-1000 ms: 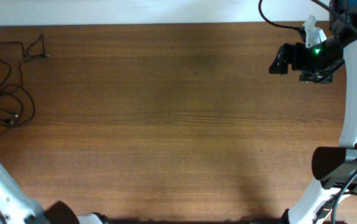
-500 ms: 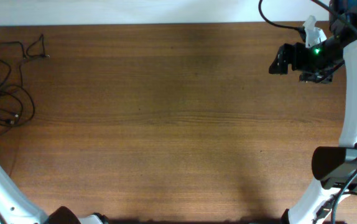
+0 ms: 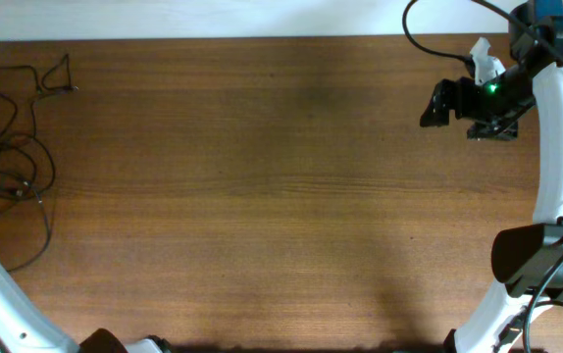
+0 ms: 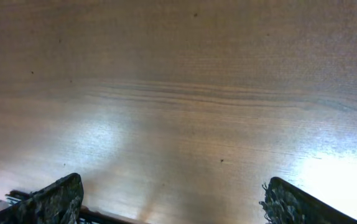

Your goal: Untangle cables

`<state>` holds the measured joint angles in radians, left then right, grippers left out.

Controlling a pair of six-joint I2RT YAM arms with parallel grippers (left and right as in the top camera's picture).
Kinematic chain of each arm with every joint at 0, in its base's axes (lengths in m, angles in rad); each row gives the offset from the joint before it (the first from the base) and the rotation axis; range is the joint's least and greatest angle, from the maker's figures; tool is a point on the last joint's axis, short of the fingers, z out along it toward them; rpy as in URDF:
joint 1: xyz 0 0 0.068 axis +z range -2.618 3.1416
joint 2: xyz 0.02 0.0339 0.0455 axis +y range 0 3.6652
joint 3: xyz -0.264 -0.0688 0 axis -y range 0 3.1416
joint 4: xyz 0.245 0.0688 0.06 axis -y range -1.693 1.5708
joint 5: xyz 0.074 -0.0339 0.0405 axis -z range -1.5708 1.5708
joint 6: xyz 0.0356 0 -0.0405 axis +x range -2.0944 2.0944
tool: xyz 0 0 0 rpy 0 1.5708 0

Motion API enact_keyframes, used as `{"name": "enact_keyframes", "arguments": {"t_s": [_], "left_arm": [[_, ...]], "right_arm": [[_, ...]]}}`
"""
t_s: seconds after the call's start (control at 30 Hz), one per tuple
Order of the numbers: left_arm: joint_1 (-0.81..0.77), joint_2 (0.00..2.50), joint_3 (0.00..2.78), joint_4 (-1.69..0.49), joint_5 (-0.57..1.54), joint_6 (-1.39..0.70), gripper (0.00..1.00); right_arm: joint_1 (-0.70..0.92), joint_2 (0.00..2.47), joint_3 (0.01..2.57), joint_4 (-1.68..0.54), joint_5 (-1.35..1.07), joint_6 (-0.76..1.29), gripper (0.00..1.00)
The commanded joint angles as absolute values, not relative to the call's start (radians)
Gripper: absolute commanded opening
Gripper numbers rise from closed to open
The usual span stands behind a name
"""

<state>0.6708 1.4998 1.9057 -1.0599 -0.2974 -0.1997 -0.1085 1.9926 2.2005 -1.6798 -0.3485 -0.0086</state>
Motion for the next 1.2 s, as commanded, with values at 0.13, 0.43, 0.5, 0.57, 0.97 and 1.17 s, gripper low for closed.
{"name": "enact_keyframes", "arguments": {"t_s": [0.13,0.43,0.5,0.57,0.97,1.17], "left_arm": [[0.677,1.470,1.784,-1.258,-0.418,-0.593,0.00],[0.770,1.470,1.356,-0.947,-0.415,-0.691,0.02],[0.808,1.471,1.294,-0.916,-0.415,-0.765,0.04],[0.851,1.472,1.243,-0.882,-0.414,-0.831,0.06],[0.915,1.524,1.124,-0.587,-0.382,-0.840,0.18],[0.916,1.613,1.124,-0.587,-0.382,-0.836,0.28]], "right_arm": [[-0.104,1.998,2.193,-1.668,-0.354,-0.025,0.94],[-0.104,1.998,2.191,-1.668,-0.355,-0.049,0.94],[-0.104,1.998,2.191,-1.668,-0.355,-0.049,0.94],[-0.104,1.998,2.191,-1.668,-0.355,-0.049,0.94],[-0.104,1.998,2.191,-1.667,-0.355,-0.049,0.94],[-0.104,1.998,2.190,-1.668,-0.355,-0.049,0.94]]}}
